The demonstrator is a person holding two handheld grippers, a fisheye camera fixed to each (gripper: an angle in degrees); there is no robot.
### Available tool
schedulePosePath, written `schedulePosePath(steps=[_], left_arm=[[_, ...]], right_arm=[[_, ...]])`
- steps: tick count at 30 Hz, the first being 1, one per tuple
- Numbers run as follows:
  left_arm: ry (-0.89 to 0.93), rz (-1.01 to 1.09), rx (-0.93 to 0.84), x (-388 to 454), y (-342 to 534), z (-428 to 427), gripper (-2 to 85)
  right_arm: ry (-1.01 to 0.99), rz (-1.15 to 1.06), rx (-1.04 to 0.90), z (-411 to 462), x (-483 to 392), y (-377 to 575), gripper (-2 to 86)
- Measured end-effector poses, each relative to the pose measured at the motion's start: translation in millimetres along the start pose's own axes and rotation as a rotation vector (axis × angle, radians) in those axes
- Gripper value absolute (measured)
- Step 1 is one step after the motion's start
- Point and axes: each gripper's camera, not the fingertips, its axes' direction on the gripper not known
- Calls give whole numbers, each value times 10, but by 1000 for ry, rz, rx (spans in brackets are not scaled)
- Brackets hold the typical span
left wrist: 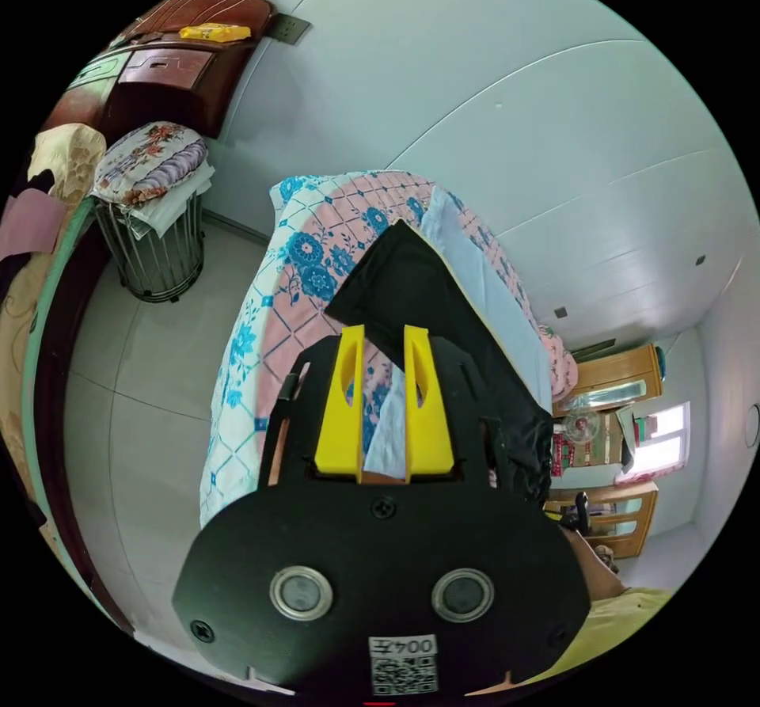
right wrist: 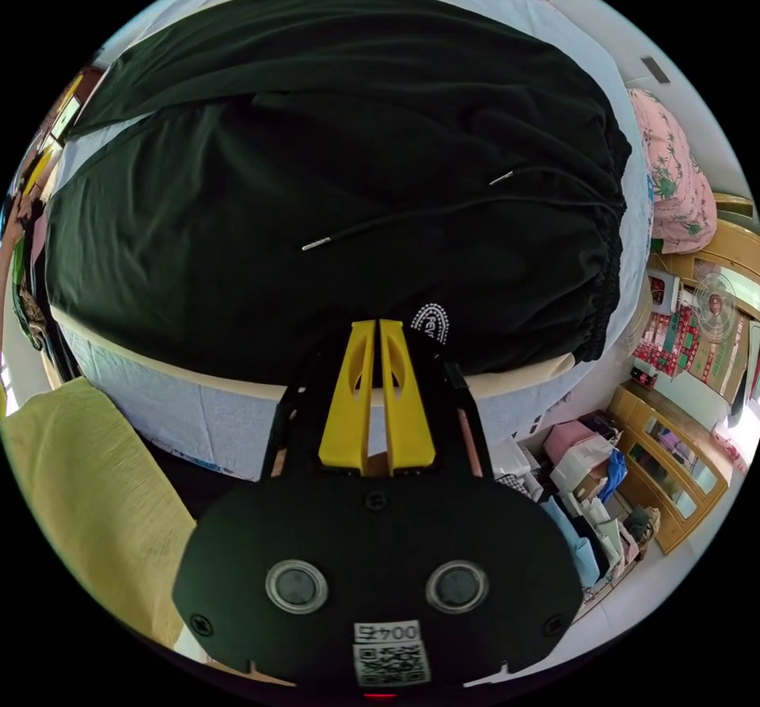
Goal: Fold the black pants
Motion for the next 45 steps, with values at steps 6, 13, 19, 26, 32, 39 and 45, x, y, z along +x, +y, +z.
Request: schedulePosePath(steps=[6,13,19,26,32,39,45], left_arm=[[136,74,1,245,993,-303,47],[-22,349,-206,956,2096,111,21],[-204,647,-320,1499,2763,601,9],[-356,824,-368,1802,3047,1067,6],[-399,894,-370,1997,3165,1295,2],[-417,894,-426,2148,3136,1583,1],[-499,877,-503,2335,3101,1892,1]], right_arm=[[-26,31,59,57,44,170,2],[-76,135,168,69,121,499,37],[-204,257,399,-26,-100,1091,53],[-101,143,325,228,-578,1092,57],[-116,160,299,221,-591,1066,55],[-109,86,206,138,-615,893,54],[-156,30,159,80,-546,783,40]])
